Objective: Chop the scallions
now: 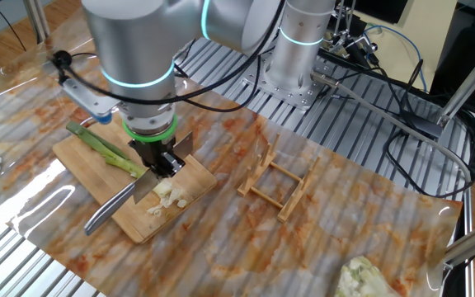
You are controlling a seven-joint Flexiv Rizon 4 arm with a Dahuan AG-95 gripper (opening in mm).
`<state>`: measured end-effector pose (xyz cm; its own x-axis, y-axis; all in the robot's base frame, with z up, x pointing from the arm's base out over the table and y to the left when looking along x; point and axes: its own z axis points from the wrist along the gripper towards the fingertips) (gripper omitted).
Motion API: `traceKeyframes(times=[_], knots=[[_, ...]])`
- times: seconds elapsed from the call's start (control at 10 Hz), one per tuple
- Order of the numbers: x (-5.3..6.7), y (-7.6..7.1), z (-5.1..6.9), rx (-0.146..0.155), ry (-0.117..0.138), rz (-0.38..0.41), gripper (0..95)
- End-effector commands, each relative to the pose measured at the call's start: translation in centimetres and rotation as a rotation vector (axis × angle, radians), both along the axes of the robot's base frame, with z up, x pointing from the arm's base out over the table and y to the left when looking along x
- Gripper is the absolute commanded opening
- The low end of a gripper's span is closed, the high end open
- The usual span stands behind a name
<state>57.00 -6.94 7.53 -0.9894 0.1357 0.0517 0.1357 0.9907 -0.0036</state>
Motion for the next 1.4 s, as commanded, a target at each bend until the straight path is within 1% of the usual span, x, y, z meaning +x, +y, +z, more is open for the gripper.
traceKeyframes(times=[0.1,0.6,0.7,0.8,0.9,1.0,1.1,1.2,1.3,1.4], knots=[[0.0,-0.2,-0.4,0.002,0.002,0.002,0.0],[0.0,-0.2,-0.7,0.005,-0.001,-0.003,0.0],[0.0,-0.2,-1.0,0.005,0.000,-0.004,0.0],[0.1,-0.1,-1.8,0.007,-0.001,-0.004,0.0],[0.1,-0.1,-3.0,0.014,-0.008,-0.003,0.0],[0.1,-0.1,-4.9,0.022,-0.028,-0.003,0.0],[0.0,0.2,-6.1,0.028,-0.059,-0.010,0.0],[-0.2,0.3,-6.3,0.019,-0.055,-0.014,0.0],[-0.3,0.2,-5.8,0.020,-0.039,-0.017,0.0],[-0.4,0.1,-5.6,0.021,-0.047,-0.018,0.0]])
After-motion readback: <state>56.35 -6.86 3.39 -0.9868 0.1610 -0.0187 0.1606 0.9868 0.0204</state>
